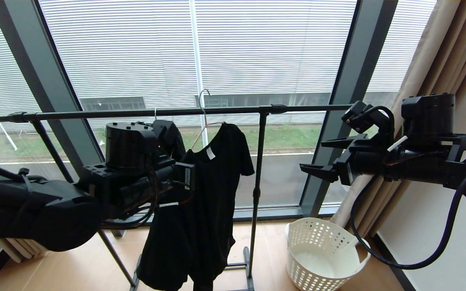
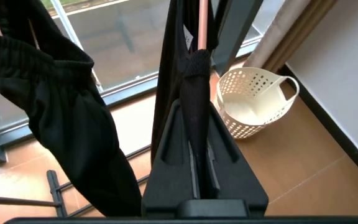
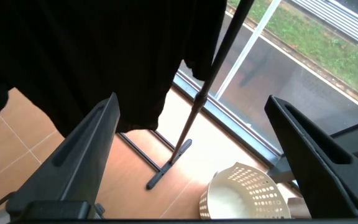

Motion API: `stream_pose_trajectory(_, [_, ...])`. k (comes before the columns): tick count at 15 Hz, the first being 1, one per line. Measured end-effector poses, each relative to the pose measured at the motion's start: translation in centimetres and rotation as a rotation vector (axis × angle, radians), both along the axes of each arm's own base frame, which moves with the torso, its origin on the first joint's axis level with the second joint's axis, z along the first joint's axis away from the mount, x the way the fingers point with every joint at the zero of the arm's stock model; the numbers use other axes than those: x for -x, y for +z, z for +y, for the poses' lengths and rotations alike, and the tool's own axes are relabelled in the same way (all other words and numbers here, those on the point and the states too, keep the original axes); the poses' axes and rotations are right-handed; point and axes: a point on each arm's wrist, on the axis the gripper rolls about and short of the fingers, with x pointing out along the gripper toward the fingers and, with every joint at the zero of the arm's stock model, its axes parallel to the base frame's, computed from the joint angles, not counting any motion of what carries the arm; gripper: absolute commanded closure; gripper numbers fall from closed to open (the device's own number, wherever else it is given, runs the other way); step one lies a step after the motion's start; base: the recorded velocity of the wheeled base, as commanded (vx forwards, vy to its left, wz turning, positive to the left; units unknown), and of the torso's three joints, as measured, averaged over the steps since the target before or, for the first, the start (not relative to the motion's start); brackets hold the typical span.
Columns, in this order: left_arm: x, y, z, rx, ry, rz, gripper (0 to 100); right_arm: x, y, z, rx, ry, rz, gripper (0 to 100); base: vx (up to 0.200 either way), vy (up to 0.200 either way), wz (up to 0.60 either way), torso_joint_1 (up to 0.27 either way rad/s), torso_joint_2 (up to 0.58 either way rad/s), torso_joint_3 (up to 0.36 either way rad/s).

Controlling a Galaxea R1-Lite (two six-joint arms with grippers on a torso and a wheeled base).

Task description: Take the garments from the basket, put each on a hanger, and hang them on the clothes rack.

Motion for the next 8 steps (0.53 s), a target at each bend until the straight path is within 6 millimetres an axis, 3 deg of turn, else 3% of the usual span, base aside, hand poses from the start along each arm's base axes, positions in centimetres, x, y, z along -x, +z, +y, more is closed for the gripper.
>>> stream_pose_trajectory(8, [-4.2,-1.6,-2.7,-0.010,0.043,-0.012,100,0.0,-0.1,0.0,0.002,-0.001,0.001,0,0.000,0.000,0.00,0.000,0.00,0.000])
